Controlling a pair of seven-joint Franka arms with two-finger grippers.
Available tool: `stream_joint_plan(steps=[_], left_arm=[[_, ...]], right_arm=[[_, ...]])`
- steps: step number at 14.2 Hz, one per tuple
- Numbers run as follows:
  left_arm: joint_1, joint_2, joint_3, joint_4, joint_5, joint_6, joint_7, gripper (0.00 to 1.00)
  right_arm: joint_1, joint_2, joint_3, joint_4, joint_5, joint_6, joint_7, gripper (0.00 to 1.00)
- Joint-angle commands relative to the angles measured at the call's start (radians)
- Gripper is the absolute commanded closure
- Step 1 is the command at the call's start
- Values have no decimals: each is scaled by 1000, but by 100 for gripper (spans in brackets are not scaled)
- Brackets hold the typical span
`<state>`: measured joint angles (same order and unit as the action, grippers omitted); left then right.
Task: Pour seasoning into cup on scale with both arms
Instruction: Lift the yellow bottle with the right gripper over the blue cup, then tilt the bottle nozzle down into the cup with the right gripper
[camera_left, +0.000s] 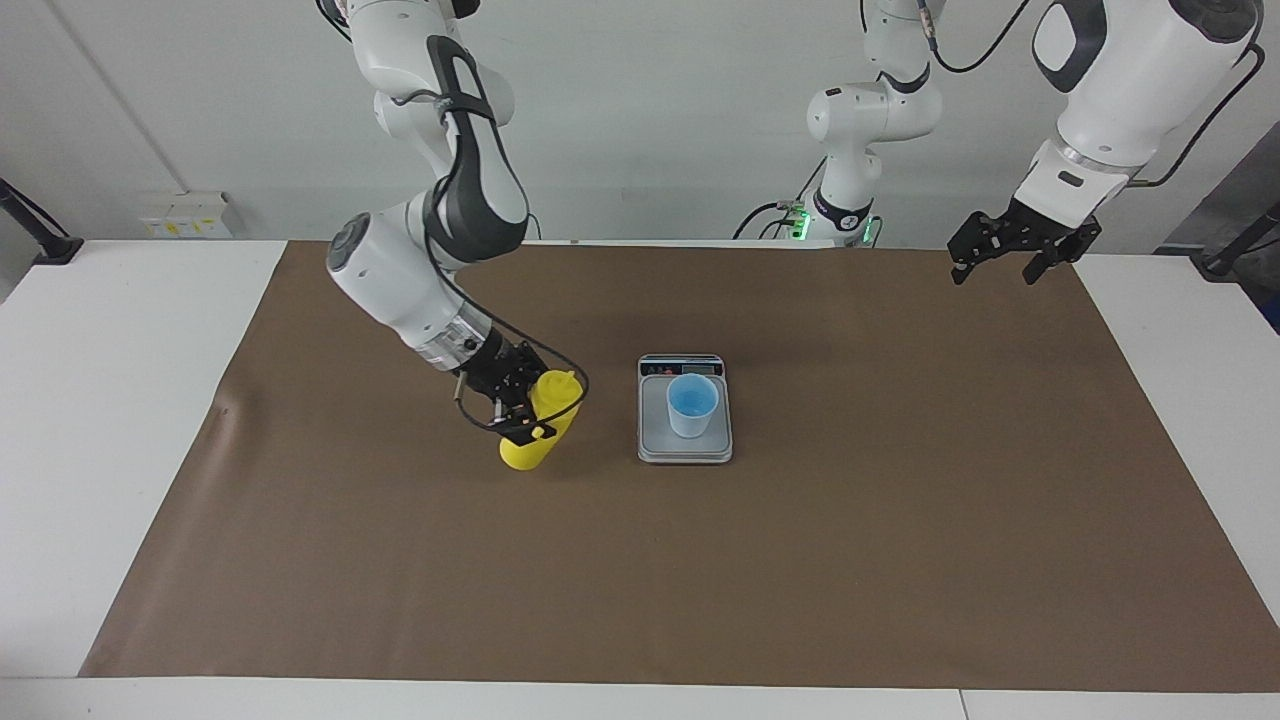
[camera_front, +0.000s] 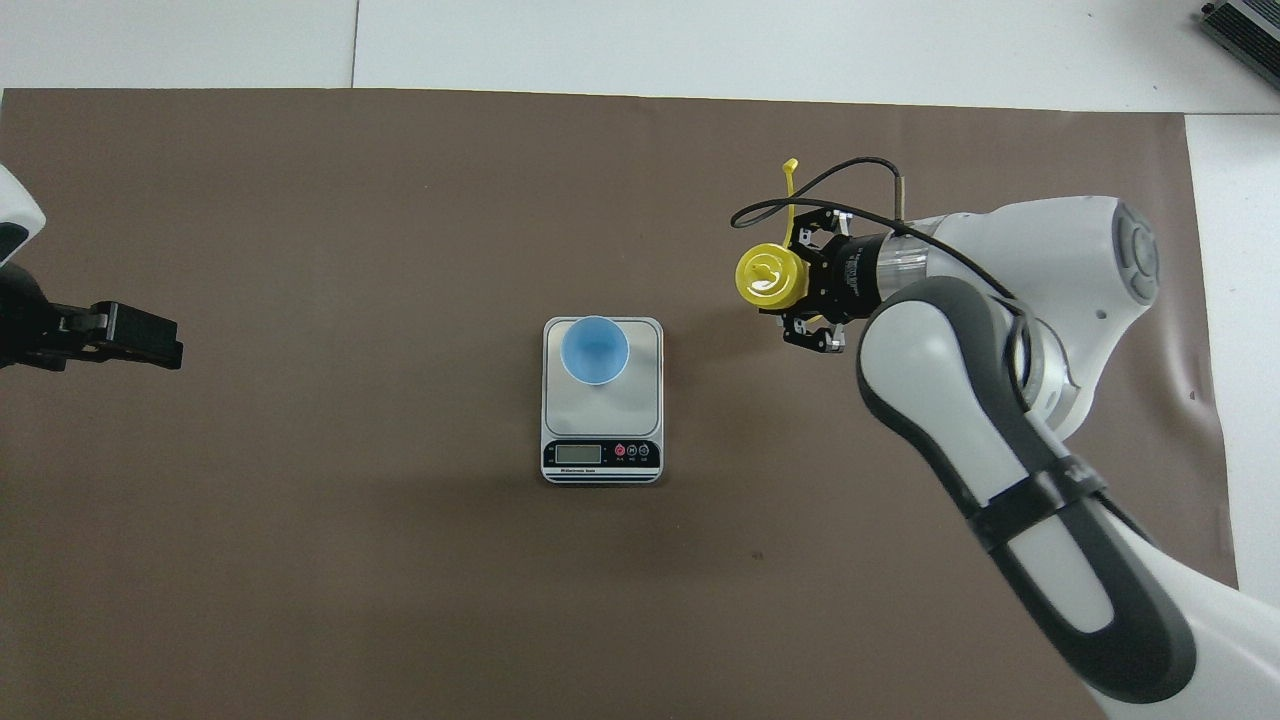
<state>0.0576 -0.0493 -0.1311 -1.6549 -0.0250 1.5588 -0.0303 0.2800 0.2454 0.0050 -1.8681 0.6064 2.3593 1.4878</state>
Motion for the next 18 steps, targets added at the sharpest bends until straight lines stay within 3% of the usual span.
stream_joint_plan(steps=[1, 4, 10, 12, 15, 18], left_arm=[[10, -30, -1, -36, -12, 15, 7, 0], [10, -30, -1, -36, -12, 15, 7, 0], [10, -30, -1, -36, -12, 15, 7, 0], [10, -30, -1, -37, -12, 15, 7, 0], [10, -30, 1, -36, -12, 15, 7, 0], [10, -30, -1, -36, -12, 15, 7, 0]], right_arm=[[77, -5, -3, -8, -131, 90, 181, 82], [151, 3, -5, -8, -334, 112, 228, 83], [240, 55, -3, 46, -833, 103, 531, 83], [265, 86, -3, 85, -1003, 66, 621, 83], [295, 152, -2, 196, -1131, -29, 686, 83], [308, 172, 3, 202, -1342, -58, 686, 83]])
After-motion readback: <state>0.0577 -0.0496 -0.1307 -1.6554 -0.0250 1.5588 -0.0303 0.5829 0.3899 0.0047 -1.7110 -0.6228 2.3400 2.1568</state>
